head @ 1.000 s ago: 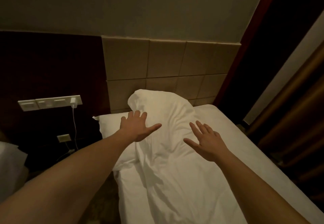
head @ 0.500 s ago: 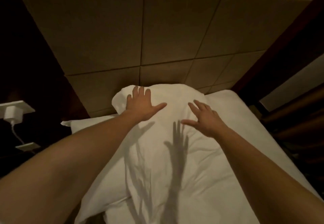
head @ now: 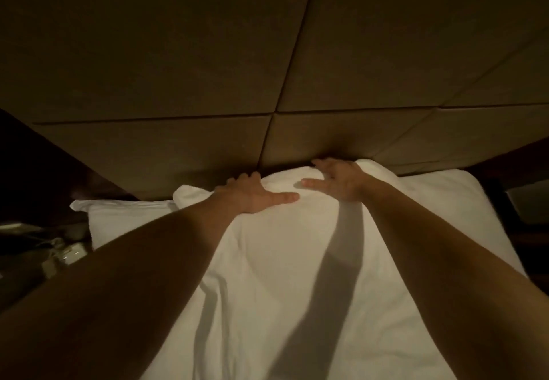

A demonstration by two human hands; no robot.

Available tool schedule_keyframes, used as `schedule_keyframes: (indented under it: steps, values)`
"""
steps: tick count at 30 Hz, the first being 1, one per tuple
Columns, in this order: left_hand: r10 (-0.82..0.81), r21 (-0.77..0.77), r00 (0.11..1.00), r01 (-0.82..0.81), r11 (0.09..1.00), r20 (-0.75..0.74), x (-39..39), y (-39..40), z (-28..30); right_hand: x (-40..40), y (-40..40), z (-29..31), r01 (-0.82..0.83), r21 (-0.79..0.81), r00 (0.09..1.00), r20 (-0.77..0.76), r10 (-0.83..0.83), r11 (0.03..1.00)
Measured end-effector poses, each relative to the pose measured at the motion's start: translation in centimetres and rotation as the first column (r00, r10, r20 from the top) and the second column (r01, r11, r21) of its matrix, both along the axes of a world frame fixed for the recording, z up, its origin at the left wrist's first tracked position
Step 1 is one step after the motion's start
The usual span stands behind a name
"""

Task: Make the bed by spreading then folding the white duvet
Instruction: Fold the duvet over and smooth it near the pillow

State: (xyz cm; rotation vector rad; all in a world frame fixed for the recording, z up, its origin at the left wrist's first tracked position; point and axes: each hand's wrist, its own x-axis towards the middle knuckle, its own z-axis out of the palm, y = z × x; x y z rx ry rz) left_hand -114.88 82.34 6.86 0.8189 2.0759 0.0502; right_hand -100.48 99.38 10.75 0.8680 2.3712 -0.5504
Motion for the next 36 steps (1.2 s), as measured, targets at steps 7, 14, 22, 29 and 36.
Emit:
schedule_keyframes:
  steps: [7,14,22,29,36]
  values:
    - [0.156,0.038,0.973,-0.165,0.986,0.17,0.3,-1.9,-4.5,-1.3,0.0,-6.3,0.026,-0.117,0.978,0.211,0.0,0.993]
    - [0.121,0.061,0.993,-0.121,0.991,0.016,1.7,-2.7,-3.6,0.1,-1.5,-6.7,0.109,-0.076,0.989,0.109,-0.101,0.991]
    - [0.03,0.251,0.993,-0.002,0.968,-0.11,6.6,-7.1,3.6,6.5,-7.2,1.7,0.219,0.058,0.975,-0.032,-0.218,0.974]
    - [-0.063,0.414,0.947,0.197,0.889,-0.314,16.9,-15.2,14.8,19.0,-17.9,14.1,0.279,0.218,0.946,-0.23,-0.229,0.935]
    - [-0.165,0.458,0.903,0.351,0.817,-0.398,35.2,-27.8,23.4,38.8,-32.5,22.5,0.291,0.294,0.926,-0.325,-0.191,0.911]
